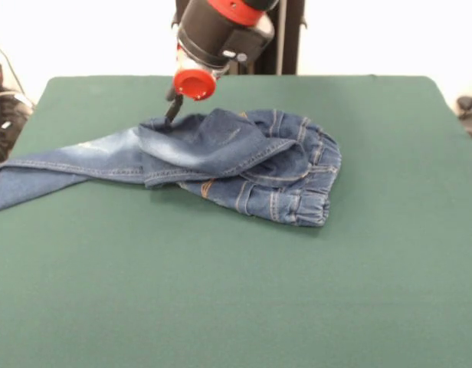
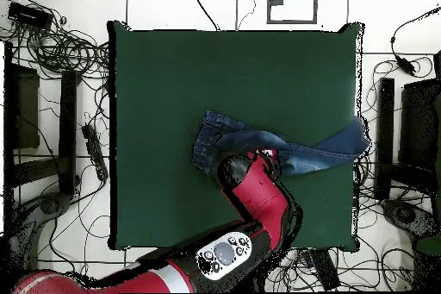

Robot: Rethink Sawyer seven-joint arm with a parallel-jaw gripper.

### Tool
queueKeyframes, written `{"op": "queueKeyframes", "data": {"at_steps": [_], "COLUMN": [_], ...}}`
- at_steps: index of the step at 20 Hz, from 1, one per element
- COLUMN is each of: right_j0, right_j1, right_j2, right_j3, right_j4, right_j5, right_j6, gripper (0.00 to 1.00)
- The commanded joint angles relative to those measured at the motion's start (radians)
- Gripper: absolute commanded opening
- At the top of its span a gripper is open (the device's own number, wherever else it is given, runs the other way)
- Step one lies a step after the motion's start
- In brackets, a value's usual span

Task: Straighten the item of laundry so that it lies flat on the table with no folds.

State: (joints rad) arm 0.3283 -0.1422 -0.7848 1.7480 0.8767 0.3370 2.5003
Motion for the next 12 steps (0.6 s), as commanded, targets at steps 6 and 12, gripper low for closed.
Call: {"op": "queueKeyframes", "data": {"at_steps": [6,12], "right_j0": [-0.089,-0.026], "right_j1": [-0.217,-0.224], "right_j2": [0.207,0.072], "right_j3": [0.093,0.034], "right_j4": [-0.125,-0.167], "right_j5": [-0.169,0.005], "right_j6": [0.086,0.136], "gripper": [1.00,1.00]}}
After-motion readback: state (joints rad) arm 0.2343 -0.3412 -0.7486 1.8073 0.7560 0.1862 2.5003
